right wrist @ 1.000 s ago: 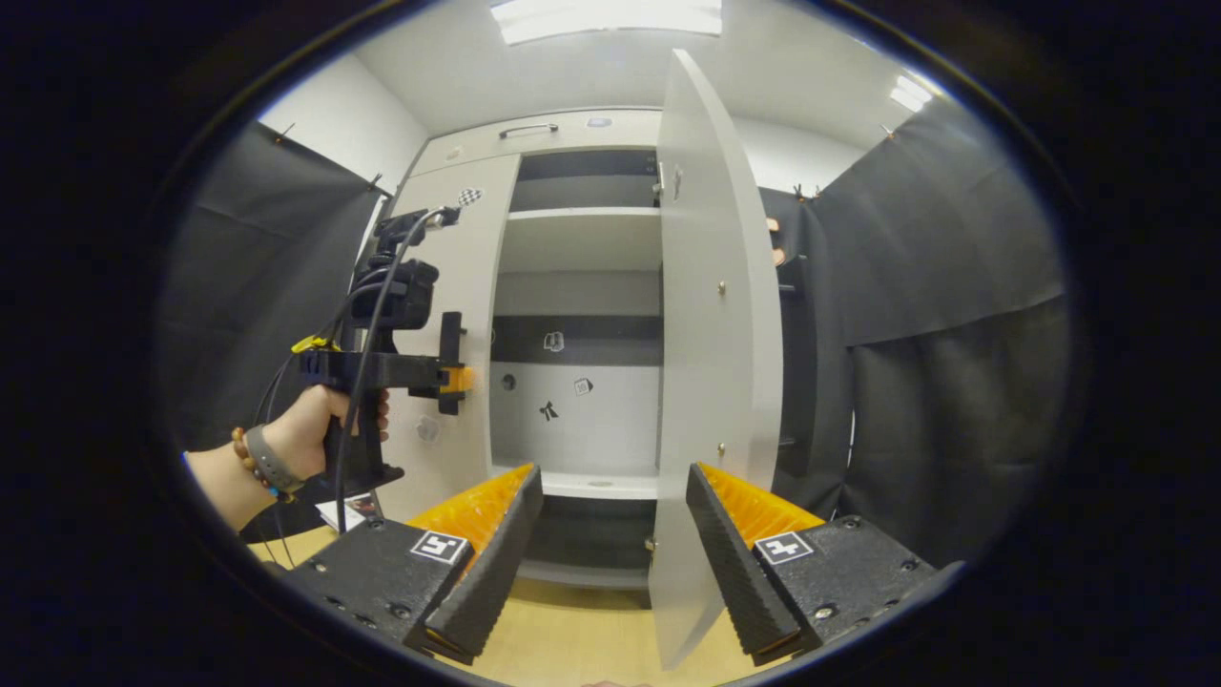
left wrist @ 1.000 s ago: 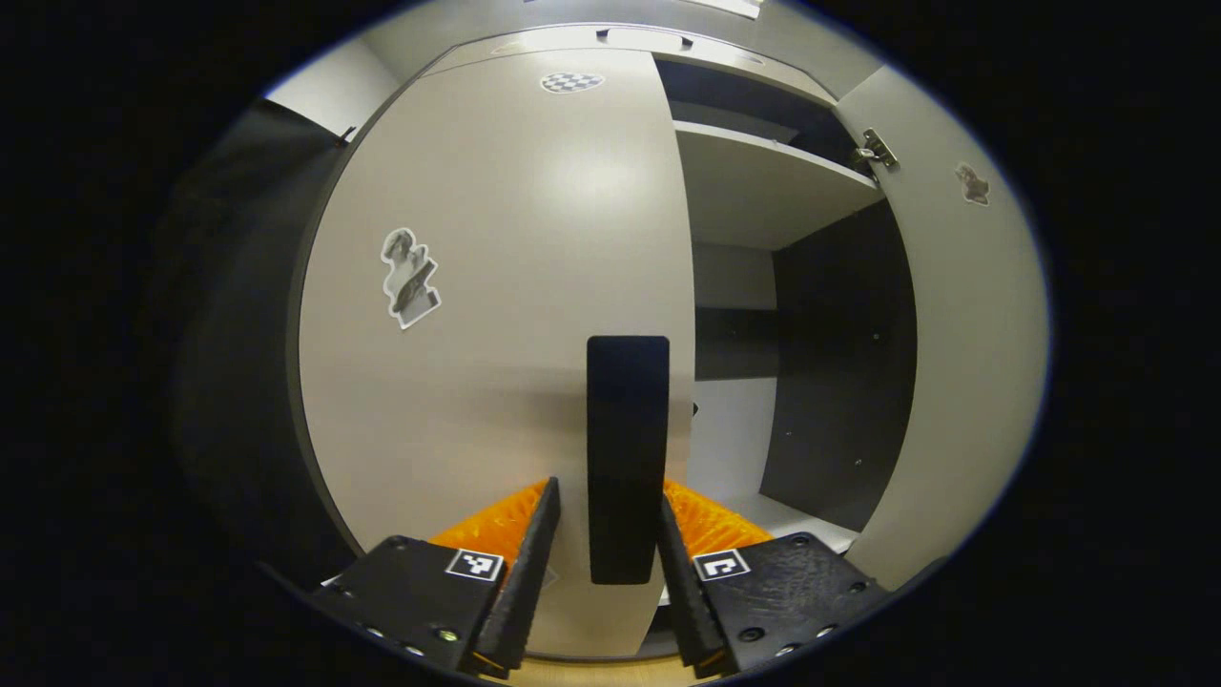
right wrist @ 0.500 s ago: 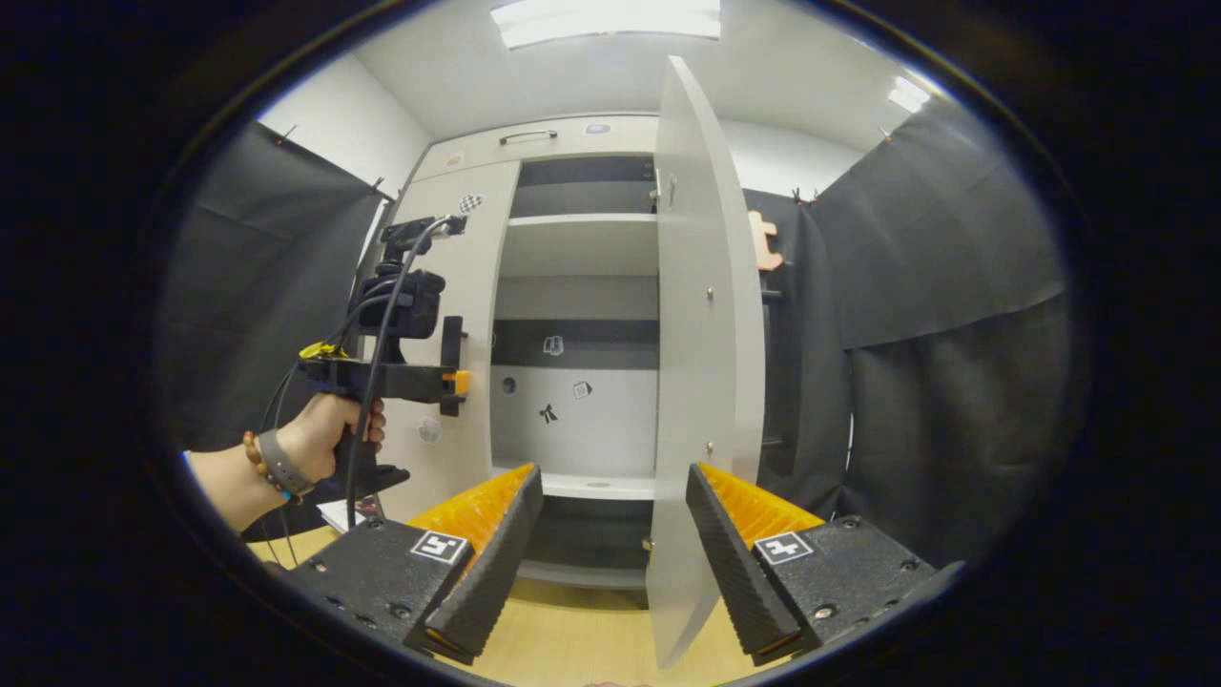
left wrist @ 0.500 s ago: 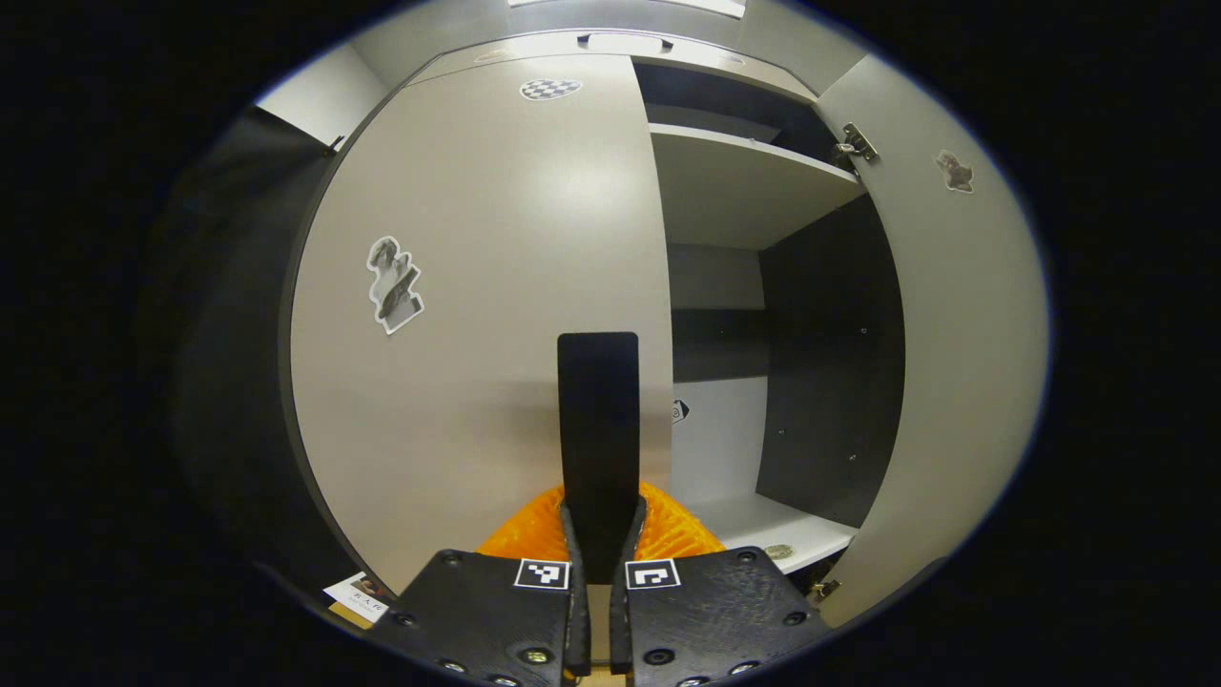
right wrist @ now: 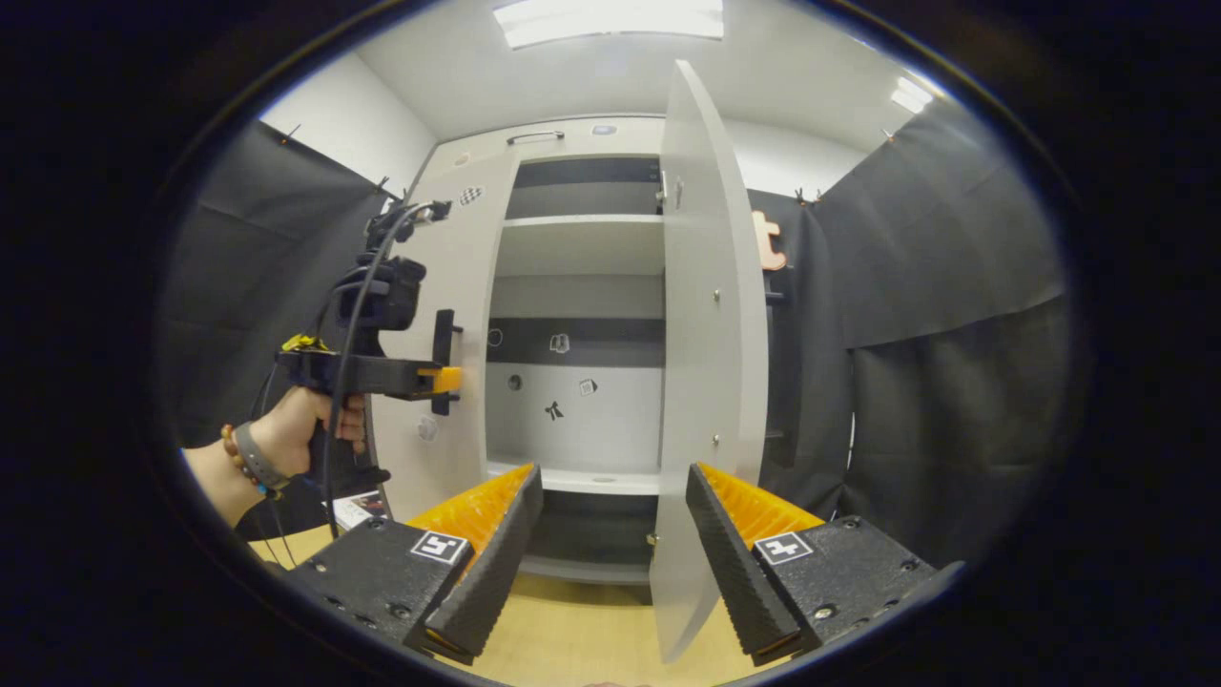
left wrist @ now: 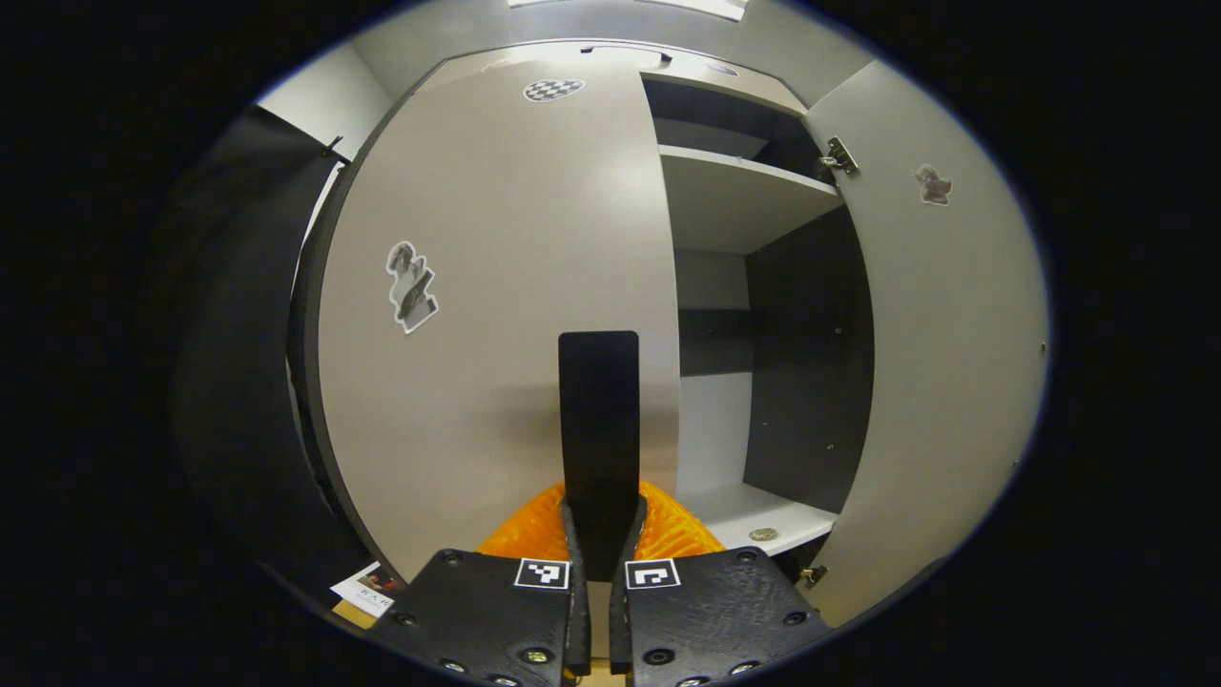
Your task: Open the right door of the double-door shoe cabinet with the right hand, and open the left door with the left hand.
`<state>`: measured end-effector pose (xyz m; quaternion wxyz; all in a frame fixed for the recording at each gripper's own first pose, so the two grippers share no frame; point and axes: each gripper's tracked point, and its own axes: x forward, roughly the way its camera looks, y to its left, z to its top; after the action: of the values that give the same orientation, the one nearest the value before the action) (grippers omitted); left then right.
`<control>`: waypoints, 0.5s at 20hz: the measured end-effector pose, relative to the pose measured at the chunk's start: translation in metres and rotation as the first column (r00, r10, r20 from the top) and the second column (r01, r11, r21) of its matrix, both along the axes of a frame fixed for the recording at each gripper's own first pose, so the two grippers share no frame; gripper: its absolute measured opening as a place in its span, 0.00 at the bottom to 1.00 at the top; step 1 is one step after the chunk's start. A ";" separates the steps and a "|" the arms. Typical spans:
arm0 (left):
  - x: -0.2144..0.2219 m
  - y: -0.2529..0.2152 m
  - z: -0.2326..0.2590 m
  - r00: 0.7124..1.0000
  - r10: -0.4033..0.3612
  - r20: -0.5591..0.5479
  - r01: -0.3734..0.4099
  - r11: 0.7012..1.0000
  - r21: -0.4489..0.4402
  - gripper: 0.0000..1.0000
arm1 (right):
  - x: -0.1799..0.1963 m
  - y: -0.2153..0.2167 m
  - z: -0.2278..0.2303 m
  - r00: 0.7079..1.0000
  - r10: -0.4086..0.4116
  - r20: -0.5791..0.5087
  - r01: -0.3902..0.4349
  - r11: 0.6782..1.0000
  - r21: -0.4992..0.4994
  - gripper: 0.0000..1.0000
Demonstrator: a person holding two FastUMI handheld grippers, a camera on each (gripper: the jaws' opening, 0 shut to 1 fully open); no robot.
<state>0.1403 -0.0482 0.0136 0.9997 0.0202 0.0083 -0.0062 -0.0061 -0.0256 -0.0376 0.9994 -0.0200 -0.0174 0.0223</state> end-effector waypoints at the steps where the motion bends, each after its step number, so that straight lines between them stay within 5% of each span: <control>1: -0.004 0.001 -0.001 1.000 0.000 -0.002 0.000 1.000 0.001 0.07 | -0.002 0.003 0.002 1.000 0.004 0.006 -0.004 1.000 0.000 0.94; 10: -0.056 0.020 0.000 0.999 -0.053 -0.005 0.053 0.999 -0.010 0.07 | -0.012 0.012 0.006 0.999 0.021 0.032 -0.021 1.000 -0.012 0.94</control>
<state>0.0843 -0.0283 0.0135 0.9993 0.0154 0.0102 -0.0329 -0.0180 -0.0136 -0.0319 0.9986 -0.0258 -0.0333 0.0327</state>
